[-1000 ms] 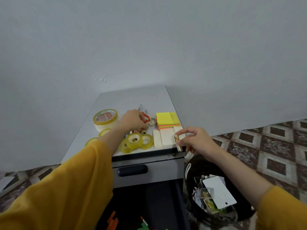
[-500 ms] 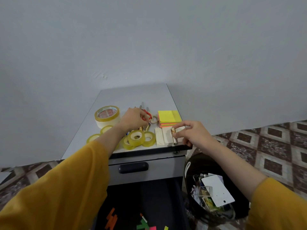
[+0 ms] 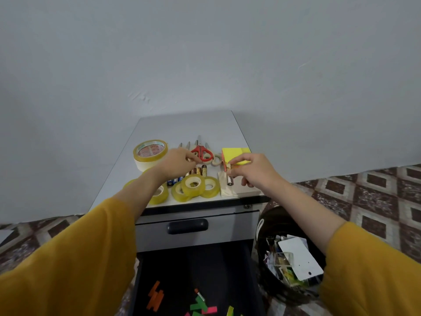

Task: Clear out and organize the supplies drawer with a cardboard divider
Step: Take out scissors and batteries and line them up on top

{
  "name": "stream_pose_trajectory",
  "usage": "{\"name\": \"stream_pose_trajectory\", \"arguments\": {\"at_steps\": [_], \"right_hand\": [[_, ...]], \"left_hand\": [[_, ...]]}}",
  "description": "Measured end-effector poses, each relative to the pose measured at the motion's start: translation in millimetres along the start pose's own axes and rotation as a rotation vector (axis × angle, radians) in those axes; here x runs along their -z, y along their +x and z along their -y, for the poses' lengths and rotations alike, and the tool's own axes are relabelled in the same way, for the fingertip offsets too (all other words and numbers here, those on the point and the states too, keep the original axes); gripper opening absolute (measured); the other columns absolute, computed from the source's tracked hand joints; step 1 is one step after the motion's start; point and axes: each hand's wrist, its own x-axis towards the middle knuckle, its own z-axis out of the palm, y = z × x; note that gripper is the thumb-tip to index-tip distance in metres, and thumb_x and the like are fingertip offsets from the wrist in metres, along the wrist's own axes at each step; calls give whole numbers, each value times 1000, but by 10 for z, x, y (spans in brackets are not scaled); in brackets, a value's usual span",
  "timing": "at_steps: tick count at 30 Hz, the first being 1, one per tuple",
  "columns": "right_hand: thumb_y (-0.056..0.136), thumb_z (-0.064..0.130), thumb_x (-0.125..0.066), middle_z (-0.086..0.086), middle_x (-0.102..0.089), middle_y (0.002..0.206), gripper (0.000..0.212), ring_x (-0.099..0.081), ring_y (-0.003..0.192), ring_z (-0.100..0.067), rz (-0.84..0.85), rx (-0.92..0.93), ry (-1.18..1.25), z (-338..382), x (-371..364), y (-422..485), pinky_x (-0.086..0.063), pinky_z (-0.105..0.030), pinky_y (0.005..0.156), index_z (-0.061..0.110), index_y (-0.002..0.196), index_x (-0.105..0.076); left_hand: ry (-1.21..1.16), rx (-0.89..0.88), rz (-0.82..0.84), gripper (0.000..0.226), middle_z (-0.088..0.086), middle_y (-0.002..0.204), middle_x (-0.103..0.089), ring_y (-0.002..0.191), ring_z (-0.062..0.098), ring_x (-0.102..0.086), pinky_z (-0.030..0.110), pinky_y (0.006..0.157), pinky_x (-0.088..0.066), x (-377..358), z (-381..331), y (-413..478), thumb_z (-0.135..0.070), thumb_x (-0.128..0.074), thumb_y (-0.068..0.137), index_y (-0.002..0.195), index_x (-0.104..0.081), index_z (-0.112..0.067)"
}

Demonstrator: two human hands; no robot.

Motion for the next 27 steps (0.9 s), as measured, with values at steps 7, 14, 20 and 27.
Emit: {"name": "stream_pose_trajectory", "arguments": {"at_steps": [7, 14, 20, 27], "right_hand": [[72, 7, -77, -3, -60, 85, 14, -56, 75, -17, -115, 94, -208, 185, -391, 369, -53, -32, 74, 14, 77, -67], [76, 6, -70, -8, -70, 100, 11, -64, 94, -25, -143, 39, -496, 208, -640, 567, -50, -27, 72, 11, 86, -72], [78, 8, -67, -11, -67, 102, 19, -63, 93, -27, -169, -25, -664, 226, -726, 629, -47, -28, 66, 7, 97, -69], [83, 3, -57, -16, -64, 105, 18, -62, 94, -32, -184, -27, -715, 236, -749, 601, -42, -29, 64, 3, 99, -66]], "left_hand": [[-69, -51, -481, 18, 5, 80, -66, 60, 14, -51, 26, 63, -41, -69, 532, -516, -5, -59, 86, 99, -72, -10], [-32, 128, -507, 28, 4, 125, -58, 116, 21, -49, 28, 97, -34, -14, 991, -779, -17, -56, 90, 116, -65, -15], [-22, 78, -551, 25, 8, 120, -61, 112, 24, -51, 22, 88, -33, -34, 1106, -878, -12, -60, 88, 112, -67, -10], [-33, 35, -571, 23, 11, 117, -62, 109, 27, -53, 24, 87, -34, -8, 1090, -877, -9, -62, 87, 108, -68, -6]]}}
